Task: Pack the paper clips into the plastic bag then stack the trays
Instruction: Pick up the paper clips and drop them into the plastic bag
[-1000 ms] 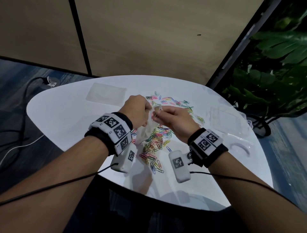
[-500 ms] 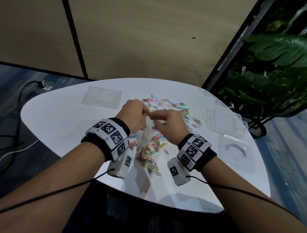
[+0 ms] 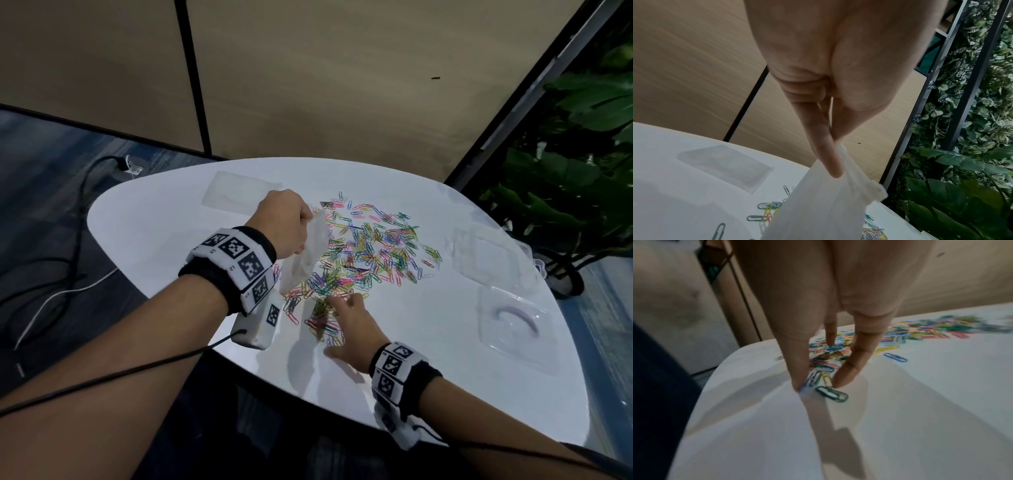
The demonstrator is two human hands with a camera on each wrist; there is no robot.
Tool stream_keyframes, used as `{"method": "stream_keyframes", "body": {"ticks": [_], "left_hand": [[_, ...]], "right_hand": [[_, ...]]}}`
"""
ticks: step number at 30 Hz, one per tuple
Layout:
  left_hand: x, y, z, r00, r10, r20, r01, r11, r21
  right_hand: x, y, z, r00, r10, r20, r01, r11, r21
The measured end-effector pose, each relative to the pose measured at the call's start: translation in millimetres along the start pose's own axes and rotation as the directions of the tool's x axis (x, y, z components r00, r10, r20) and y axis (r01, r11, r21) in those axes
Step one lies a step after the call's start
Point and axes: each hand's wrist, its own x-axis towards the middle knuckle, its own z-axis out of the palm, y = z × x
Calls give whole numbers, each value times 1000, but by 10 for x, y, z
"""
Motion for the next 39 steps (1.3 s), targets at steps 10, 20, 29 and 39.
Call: {"method": "stream_keyframes", "body": {"ticks": [10,20,29,39], "left_hand": [[18,-33,-28,1000,-15,16,15,1000,-6],[61,-24,45,1000,-16,12,15,1000,15],[73,74,137,999,-8,39,6,1000,28],[28,188,269,997,31,66,-30,999,-17]], "right_hand": [[379,33,125,945,-318,-75,280,906,-316],[465,421,-633,951,308,-6,-237,745,624],[322,-81,-1327,996,48,78,-75,-67,995],[350,-344,-1057,956,113,-272,123,686,717]]}}
